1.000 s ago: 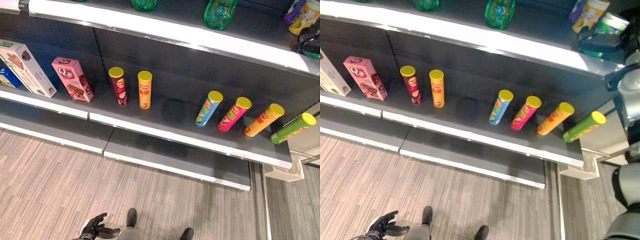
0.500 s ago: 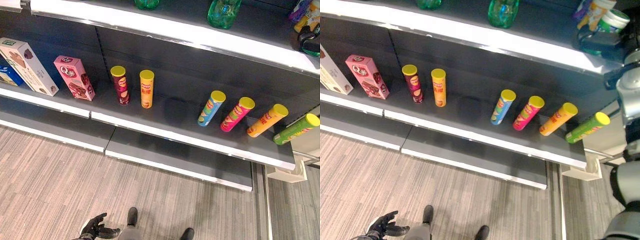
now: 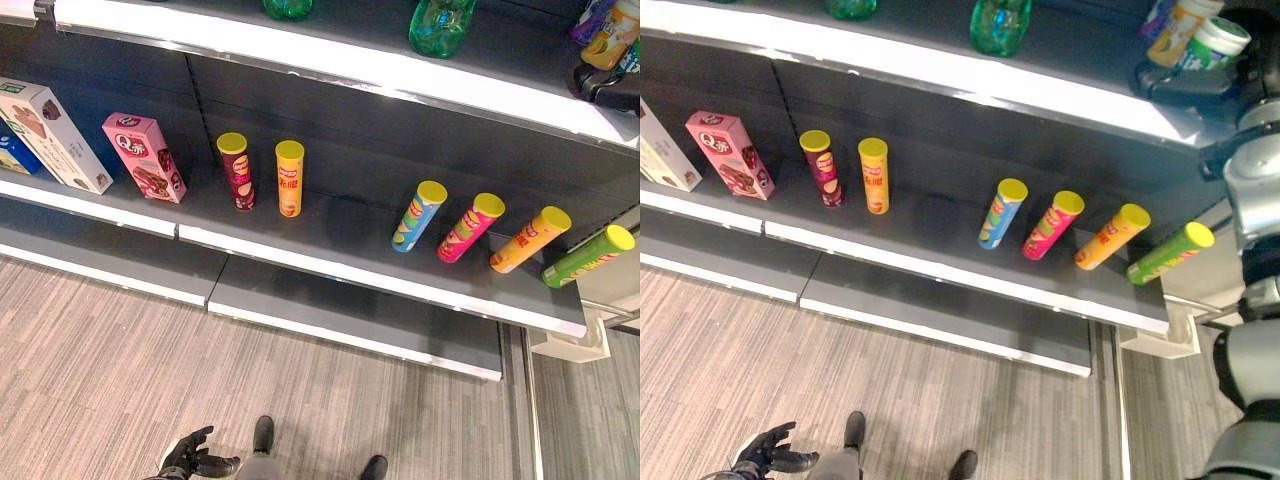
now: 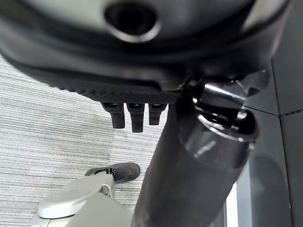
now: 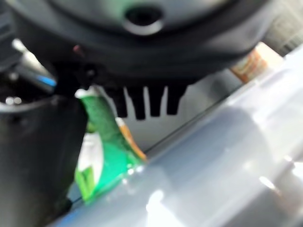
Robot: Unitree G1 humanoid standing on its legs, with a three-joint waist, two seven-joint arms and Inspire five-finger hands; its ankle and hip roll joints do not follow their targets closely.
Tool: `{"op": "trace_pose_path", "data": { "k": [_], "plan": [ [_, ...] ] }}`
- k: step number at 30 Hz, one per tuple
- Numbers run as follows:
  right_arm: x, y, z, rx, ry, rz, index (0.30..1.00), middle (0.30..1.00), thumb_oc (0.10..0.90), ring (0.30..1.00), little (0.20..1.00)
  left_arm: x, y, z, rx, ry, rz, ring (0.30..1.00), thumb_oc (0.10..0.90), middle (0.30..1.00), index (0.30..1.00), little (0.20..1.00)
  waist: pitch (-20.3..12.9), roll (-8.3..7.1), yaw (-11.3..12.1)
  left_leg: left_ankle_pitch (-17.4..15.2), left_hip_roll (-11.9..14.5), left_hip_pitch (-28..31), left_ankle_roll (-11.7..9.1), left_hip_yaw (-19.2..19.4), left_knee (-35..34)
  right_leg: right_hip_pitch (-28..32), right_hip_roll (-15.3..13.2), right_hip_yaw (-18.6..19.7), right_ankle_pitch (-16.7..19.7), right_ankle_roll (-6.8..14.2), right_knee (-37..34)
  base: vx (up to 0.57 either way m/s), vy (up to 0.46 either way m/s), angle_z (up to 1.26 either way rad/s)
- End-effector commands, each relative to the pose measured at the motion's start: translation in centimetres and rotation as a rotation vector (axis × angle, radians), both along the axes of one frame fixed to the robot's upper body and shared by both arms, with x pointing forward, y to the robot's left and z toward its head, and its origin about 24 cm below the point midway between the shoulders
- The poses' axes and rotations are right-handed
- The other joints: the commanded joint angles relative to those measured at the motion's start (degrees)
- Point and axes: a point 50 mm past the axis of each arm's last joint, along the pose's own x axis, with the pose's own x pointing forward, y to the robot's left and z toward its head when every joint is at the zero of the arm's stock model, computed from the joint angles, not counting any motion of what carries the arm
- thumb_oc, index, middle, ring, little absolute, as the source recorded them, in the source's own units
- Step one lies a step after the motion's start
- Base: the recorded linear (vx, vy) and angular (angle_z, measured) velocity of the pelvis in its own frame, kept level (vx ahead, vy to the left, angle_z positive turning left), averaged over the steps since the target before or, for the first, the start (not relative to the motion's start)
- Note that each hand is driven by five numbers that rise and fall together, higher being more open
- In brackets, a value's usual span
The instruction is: Put the goods on the table back onto the shelves and tidy them up.
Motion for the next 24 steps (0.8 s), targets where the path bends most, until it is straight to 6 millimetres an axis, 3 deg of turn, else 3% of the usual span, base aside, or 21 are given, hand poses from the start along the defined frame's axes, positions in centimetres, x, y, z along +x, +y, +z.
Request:
{"op": "trace_pose_path", "data": {
  "k": [1, 13, 24],
  "plan": [
    [-1.7, 1.8, 5.7, -0.079, -0.212, 0.065, 0.9, 0.9, 0.8, 0.9, 0.9, 1.1, 1.5, 0.9, 0.067, -0.042, -0.01, 0.9, 0.8, 0.9, 0.9, 0.9, -1.6, -1.85, 1.0, -5.7, 1.6, 3.1, -2.6, 1.5, 0.1, 4.0, -1.7, 0.3, -3.0, 3.7, 1.8, 0.0, 0.0, 0.0],
    [-3.9, 2.1, 5.7, -0.167, -0.273, 0.099, 0.9, 0.9, 0.8, 0.9, 0.9, 0.2, 1.5, 0.6, 0.059, -0.02, 0.015, 0.9, 0.8, 0.9, 0.9, 0.9, -2.3, -1.82, -0.7, -6.2, 1.3, 3.5, -2.3, 2.4, 0.1, 3.9, -2.3, 0.4, -2.0, 4.1, 1.1, -0.01, 0.007, 0.0],
    [-10.0, 0.3, 7.0, -0.434, -0.388, -0.1, 0.9, 0.9, 0.8, 0.9, 0.9, 0.5, 1.4, 0.7, 0.077, -0.026, -0.003, 0.9, 0.8, 0.9, 0.9, 0.9, -3.4, -1.82, -3.7, -7.5, 0.5, 4.7, -1.4, 4.4, 0.1, 2.9, -3.7, 2.6, -0.5, 5.1, 0.8, -0.02, 0.043, -0.13]
  ]
}}
